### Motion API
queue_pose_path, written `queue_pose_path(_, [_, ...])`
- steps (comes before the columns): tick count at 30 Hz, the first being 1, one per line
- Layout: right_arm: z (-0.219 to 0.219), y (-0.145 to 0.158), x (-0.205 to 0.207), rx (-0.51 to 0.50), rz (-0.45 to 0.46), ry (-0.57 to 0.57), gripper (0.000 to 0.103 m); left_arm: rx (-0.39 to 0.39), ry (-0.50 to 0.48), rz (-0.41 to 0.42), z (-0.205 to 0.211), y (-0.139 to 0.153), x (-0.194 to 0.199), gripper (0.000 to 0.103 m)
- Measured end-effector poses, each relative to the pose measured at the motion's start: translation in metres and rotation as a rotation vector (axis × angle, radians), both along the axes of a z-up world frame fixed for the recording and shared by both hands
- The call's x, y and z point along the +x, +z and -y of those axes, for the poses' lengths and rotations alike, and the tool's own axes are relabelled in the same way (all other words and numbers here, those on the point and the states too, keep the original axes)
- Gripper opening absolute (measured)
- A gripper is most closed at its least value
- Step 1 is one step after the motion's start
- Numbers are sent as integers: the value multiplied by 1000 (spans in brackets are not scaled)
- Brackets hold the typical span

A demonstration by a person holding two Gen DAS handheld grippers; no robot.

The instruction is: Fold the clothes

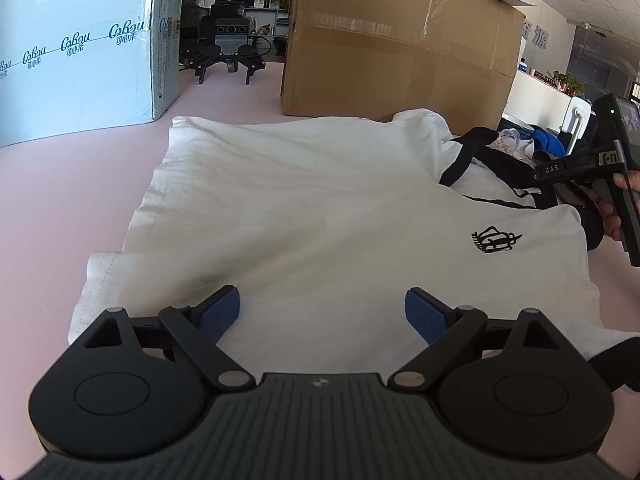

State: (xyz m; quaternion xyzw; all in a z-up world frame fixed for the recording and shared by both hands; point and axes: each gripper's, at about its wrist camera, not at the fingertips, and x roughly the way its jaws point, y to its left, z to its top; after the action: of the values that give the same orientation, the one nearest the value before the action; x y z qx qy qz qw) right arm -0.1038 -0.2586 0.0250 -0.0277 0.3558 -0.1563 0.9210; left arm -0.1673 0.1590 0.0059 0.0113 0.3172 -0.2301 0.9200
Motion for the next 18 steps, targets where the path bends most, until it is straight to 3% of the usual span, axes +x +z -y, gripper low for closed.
queue_pose_path(8, [3,23,-12,-75,51,-37,55,-16,14,-3,-4,1,-1,89])
queue_pose_path(11, [-3,38,-18,-81,105,-18,59,-21,18,-3,-5,1,-1,89])
queue_pose_path(13, [-10,49,-21,-77,144,5,68,-25,21,-4,-6,1,-1,89])
queue_pose_path(18, [-41,72,-15,-169,209,55,75,-49,30,-11,-10,1,-2,89])
